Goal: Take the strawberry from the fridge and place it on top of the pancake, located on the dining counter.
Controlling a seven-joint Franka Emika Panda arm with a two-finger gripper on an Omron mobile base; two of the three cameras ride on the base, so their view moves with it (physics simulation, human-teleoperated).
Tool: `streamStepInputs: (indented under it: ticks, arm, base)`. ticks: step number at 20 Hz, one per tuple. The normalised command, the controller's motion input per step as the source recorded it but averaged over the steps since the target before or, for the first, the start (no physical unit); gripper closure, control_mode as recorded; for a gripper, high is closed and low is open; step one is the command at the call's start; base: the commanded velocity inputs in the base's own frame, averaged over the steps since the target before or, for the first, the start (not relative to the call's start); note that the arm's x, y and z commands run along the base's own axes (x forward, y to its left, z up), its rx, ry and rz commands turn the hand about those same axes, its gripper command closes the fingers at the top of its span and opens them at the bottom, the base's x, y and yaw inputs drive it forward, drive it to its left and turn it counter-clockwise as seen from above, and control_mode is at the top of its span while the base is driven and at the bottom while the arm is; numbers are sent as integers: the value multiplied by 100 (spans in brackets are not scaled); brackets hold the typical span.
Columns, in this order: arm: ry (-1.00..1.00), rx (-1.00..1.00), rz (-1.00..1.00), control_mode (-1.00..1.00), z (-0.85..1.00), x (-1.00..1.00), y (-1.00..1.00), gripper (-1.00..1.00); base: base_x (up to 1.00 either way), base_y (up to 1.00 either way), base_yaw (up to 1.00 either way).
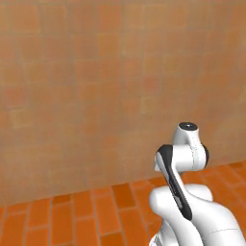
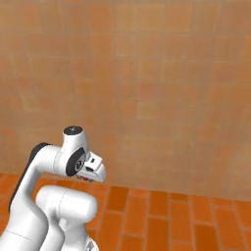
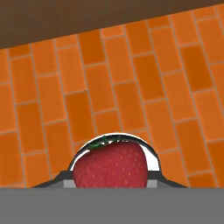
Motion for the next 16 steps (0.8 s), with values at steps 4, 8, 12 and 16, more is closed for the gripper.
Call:
streamStepInputs:
  ticks: [4, 8, 12, 16]
  arm:
    - [0, 0, 0, 100, 0, 0, 0, 100]
    - [0, 0, 0, 100, 0, 0, 0, 100]
    - [0, 0, 0, 100, 0, 0, 0, 100]
    - [0, 0, 0, 100, 0, 0, 0, 100]
  base:
    - [85, -69, -50]
    - [81, -63, -54]
    - [82, -59, -56]
    - [71, -57, -60]
